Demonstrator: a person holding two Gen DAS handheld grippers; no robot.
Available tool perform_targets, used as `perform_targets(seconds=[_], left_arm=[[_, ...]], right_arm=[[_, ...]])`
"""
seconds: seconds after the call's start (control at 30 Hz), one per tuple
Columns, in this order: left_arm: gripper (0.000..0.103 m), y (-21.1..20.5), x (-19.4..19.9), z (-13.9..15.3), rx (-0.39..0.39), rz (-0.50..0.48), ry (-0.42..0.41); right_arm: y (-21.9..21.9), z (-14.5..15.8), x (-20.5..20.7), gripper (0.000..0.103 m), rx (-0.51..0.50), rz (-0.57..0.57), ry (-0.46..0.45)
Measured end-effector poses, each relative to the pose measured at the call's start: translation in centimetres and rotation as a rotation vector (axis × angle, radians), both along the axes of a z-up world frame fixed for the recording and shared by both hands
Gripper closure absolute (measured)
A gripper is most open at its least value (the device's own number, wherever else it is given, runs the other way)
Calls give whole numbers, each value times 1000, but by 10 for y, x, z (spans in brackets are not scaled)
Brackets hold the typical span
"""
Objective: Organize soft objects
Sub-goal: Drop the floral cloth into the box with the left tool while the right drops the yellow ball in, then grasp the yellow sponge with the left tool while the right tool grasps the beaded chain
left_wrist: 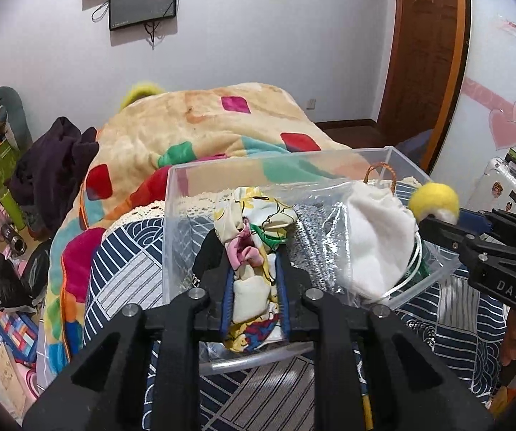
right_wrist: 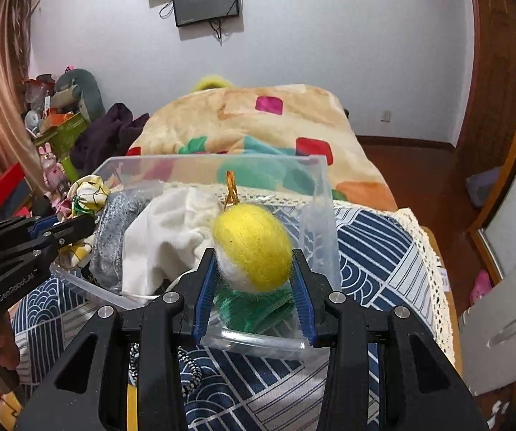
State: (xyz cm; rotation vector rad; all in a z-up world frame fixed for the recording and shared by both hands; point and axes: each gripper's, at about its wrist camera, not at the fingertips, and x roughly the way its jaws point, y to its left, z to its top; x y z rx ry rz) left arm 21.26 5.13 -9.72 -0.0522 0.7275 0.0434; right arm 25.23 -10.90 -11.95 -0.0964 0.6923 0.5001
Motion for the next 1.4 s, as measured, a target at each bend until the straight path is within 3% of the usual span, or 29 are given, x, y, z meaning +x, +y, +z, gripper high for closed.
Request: perform_targets(seconds=[0.17,0.33,0.5,0.7,1.03,1.4], left_arm=[[62,2,-2,1,-18,1,-6],[52,1,-10,6,-26,-3,-10],[35,-2,-24,17,-17,3,-45],[23,-7,-45,30,-20,-23,-80],[18,-34,-68,8,-20,-121,-19],[18,-70,-64,-35,-132,-187,103]], right_arm=[[0,3,-7,65,-18,15,-16],[-4,8,-11,43,9,13,-23],[-7,19,-18,38,19,13,-63],[-10,32,-36,30,35,27,-123],[-17,11,-57,30,-5,46,-96],[-32,-20,-70,31,-71,11,-42]])
